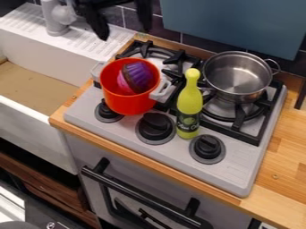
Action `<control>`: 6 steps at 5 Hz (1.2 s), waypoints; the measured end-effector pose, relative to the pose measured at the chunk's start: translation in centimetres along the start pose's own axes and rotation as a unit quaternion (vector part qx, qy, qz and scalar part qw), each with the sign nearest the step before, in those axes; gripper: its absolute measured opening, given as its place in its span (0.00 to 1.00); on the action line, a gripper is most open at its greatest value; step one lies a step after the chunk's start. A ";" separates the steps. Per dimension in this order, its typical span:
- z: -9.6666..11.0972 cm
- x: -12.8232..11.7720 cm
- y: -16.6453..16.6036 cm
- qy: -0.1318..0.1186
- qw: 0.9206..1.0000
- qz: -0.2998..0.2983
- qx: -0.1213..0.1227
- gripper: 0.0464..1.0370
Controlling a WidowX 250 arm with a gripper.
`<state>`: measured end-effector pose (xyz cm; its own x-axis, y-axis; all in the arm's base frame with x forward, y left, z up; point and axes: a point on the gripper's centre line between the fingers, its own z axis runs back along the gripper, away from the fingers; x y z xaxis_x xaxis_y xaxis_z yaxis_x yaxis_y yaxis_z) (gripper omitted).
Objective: Move the yellow bottle into the silver pot
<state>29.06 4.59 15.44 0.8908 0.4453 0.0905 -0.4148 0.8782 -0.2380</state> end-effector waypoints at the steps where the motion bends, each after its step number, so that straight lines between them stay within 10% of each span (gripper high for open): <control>1: -0.9 -2.4 -2.0 -0.004 1.000 0.002 -0.002 0.96; 3: -1.6 -3.9 -5.9 -0.002 1.000 0.002 -0.013 0.96; 6: -6.0 -5.3 -6.9 -0.029 0.996 0.026 0.086 0.96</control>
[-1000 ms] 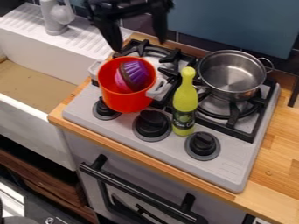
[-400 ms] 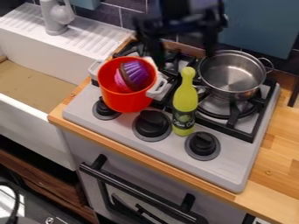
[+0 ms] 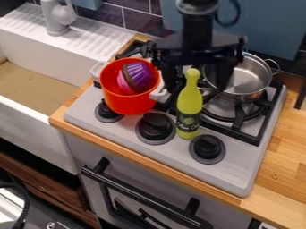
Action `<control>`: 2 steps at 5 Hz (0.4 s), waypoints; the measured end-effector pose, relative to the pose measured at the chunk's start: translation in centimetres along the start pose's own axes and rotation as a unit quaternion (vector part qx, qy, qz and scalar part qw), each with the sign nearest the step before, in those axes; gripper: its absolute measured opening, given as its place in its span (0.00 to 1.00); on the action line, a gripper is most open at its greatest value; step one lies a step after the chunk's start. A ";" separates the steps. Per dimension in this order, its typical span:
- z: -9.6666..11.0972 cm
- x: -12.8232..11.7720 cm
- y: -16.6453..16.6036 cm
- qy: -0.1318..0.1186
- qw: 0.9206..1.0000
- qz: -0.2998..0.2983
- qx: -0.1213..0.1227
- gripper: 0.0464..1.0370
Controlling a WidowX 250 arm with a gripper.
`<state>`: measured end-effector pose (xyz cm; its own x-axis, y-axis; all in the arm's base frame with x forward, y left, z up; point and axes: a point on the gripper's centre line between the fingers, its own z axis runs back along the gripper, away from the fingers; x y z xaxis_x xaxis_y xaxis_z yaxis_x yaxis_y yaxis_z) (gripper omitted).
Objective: Move the yellow bottle into the silver pot
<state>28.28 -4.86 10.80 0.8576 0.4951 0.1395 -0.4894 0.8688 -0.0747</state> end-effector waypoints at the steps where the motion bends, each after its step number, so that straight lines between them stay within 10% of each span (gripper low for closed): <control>1: -0.6 -0.2 0.2 -0.009 1.000 -0.003 0.022 0.96; 2: -1.1 -0.1 0.5 -0.001 1.000 0.005 0.030 0.91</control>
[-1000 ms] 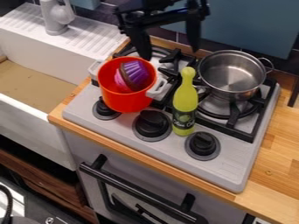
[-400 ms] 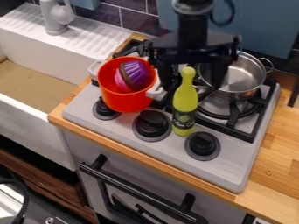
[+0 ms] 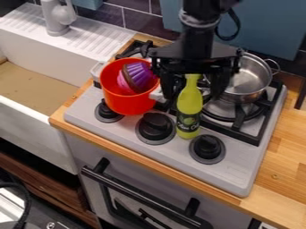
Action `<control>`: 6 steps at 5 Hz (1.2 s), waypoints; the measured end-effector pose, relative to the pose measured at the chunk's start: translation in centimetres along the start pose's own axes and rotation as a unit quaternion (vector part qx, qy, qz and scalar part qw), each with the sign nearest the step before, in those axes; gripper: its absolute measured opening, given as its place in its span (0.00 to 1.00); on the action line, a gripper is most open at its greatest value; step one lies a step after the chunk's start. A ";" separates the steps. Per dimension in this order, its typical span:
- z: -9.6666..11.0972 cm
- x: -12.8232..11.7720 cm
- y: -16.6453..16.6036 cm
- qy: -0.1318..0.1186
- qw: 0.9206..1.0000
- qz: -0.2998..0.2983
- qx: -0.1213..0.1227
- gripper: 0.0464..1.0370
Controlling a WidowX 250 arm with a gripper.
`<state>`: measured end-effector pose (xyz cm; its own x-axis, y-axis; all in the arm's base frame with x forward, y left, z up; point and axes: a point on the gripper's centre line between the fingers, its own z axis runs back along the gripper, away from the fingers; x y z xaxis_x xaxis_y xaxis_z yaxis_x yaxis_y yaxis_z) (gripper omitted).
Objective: Move the yellow bottle into the silver pot
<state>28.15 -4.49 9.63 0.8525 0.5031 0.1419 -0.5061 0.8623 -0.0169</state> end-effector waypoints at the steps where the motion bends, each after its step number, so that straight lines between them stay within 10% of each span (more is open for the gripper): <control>1: -0.1 0.1 0.0 0.000 1.000 -0.002 -0.002 0.66; 2: -0.2 0.1 0.1 0.006 1.000 0.000 -0.003 0.35; 3: 0.0 0.3 0.0 0.007 1.000 -0.003 -0.005 0.25; 6: 4.3 2.6 -1.7 0.041 0.998 0.030 -0.026 0.25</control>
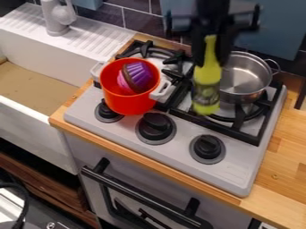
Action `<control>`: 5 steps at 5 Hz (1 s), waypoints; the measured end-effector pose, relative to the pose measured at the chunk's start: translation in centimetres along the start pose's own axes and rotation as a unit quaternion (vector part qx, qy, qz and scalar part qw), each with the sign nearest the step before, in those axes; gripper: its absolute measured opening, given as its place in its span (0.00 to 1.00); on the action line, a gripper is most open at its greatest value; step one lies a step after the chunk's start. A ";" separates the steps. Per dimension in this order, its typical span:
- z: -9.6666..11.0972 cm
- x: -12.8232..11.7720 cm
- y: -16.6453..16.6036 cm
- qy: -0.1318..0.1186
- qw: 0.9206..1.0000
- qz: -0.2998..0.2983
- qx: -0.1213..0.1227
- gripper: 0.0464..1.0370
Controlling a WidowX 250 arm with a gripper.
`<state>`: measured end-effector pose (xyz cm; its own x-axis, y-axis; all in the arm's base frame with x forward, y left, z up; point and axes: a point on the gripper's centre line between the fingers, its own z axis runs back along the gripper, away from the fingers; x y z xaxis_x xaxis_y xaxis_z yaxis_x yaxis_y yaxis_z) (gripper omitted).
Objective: Move the yellow bottle into the silver pot
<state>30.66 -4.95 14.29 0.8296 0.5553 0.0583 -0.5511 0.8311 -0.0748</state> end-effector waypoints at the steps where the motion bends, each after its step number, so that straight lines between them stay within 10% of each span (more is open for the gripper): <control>1: 1.1 0.8 -1.2 0.019 1.000 0.003 -0.019 0.25; 5: 0.0 3.5 -4.2 -0.012 0.998 0.049 -0.028 0.25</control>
<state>35.87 -6.47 14.80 0.7687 0.6355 0.0718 -0.6236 0.7697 -0.1365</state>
